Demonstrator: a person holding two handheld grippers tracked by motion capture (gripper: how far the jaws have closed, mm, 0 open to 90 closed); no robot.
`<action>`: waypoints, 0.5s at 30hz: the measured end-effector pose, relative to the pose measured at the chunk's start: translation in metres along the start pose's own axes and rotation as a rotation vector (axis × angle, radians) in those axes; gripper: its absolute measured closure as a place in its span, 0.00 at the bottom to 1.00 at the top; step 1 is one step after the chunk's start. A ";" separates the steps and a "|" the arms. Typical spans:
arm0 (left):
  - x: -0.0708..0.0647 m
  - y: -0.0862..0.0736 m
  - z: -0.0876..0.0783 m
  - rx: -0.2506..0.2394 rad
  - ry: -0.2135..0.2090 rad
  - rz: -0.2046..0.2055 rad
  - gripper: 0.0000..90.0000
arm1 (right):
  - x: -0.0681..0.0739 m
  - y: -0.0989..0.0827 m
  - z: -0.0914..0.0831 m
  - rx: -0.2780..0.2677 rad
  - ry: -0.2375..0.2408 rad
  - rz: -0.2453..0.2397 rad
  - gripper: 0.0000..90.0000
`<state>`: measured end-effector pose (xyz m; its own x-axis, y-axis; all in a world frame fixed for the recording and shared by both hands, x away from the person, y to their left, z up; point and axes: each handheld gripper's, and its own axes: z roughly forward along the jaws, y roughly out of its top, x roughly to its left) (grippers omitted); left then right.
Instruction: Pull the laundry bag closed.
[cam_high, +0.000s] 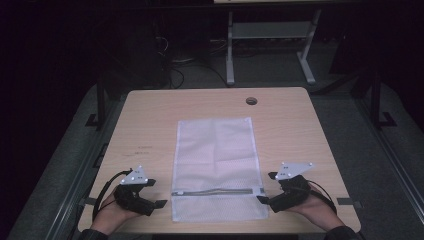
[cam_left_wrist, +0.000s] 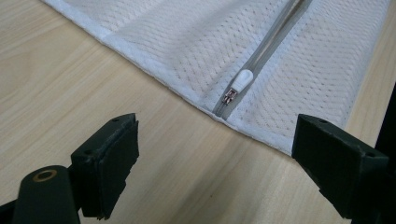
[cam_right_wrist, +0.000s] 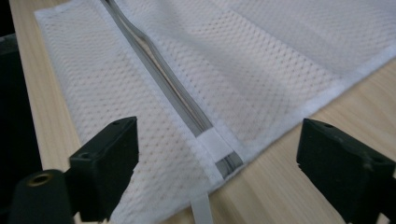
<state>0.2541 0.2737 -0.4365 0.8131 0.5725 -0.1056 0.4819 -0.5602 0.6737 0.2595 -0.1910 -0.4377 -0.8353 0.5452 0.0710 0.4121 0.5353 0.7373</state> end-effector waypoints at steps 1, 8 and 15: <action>0.000 0.000 0.000 -0.004 -0.001 -0.003 0.16 | 0.001 0.002 0.001 -0.005 0.006 0.001 0.15; 0.000 -0.001 -0.003 -0.002 0.002 -0.003 0.16 | 0.006 0.012 0.011 0.010 0.051 -0.018 0.23; 0.001 -0.001 -0.003 -0.004 0.004 -0.005 0.16 | 0.012 0.022 0.018 -0.001 0.075 -0.040 0.32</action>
<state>0.2531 0.2768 -0.4354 0.8092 0.5778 -0.1066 0.4849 -0.5544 0.6764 0.2653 -0.1612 -0.4327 -0.8758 0.4739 0.0914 0.3778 0.5552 0.7409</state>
